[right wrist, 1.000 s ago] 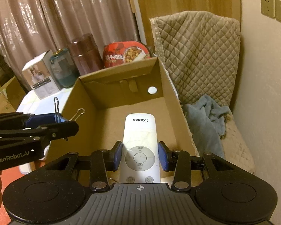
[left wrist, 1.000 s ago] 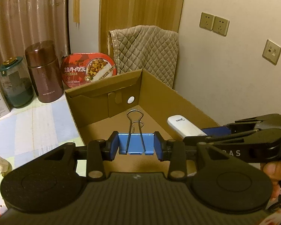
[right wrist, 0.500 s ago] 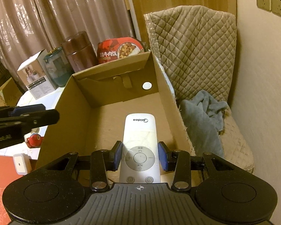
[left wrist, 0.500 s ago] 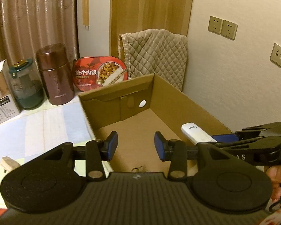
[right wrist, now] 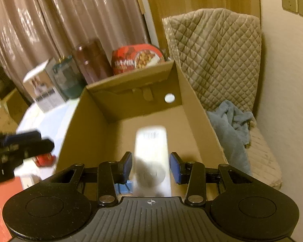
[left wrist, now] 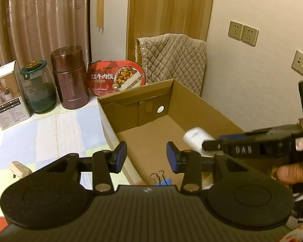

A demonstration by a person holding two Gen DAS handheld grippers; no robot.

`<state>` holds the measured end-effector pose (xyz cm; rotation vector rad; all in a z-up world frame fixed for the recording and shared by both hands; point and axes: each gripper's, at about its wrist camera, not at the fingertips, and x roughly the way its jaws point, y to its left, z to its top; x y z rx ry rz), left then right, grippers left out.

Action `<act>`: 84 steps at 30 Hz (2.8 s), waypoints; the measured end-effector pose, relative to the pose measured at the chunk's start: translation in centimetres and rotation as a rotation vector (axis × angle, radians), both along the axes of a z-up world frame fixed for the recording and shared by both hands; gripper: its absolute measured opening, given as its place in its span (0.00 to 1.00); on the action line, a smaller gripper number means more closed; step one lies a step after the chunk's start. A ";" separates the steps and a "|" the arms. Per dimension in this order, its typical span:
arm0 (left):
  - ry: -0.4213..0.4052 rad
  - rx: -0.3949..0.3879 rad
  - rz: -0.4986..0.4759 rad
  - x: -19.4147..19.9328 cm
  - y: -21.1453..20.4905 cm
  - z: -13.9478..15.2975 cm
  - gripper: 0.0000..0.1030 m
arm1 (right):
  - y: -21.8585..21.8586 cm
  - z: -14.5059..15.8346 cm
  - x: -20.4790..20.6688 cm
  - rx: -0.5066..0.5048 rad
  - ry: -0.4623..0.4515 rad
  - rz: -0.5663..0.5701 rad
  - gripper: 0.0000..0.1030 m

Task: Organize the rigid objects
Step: 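Carry the clip and remote into the cardboard box and release both, then return both tools to the table and approach the white square night light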

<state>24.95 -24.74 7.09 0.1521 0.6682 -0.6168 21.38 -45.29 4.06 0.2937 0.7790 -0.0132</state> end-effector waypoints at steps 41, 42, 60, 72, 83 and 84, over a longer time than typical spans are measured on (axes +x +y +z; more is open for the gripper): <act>-0.083 0.076 0.247 -15.0 19.2 5.9 0.64 | 17.5 13.6 -15.3 -0.062 -0.314 0.153 0.69; -0.083 0.076 0.252 -15.1 19.5 5.8 0.65 | 17.8 13.5 -15.2 -0.059 -0.314 0.158 0.69; -0.030 0.081 0.373 -13.3 26.5 0.3 0.70 | 21.9 6.3 -12.0 -0.062 -0.216 0.211 0.70; -0.010 0.018 0.364 -8.0 27.3 -6.6 0.77 | 24.7 -2.9 -5.5 -0.114 -0.097 0.270 0.70; -0.002 0.011 0.303 -2.7 23.9 -10.9 0.80 | 23.5 -5.9 2.0 -0.118 -0.041 0.276 0.70; -0.003 0.011 0.298 -2.3 23.4 -11.2 0.80 | 23.5 -5.9 2.4 -0.121 -0.045 0.275 0.70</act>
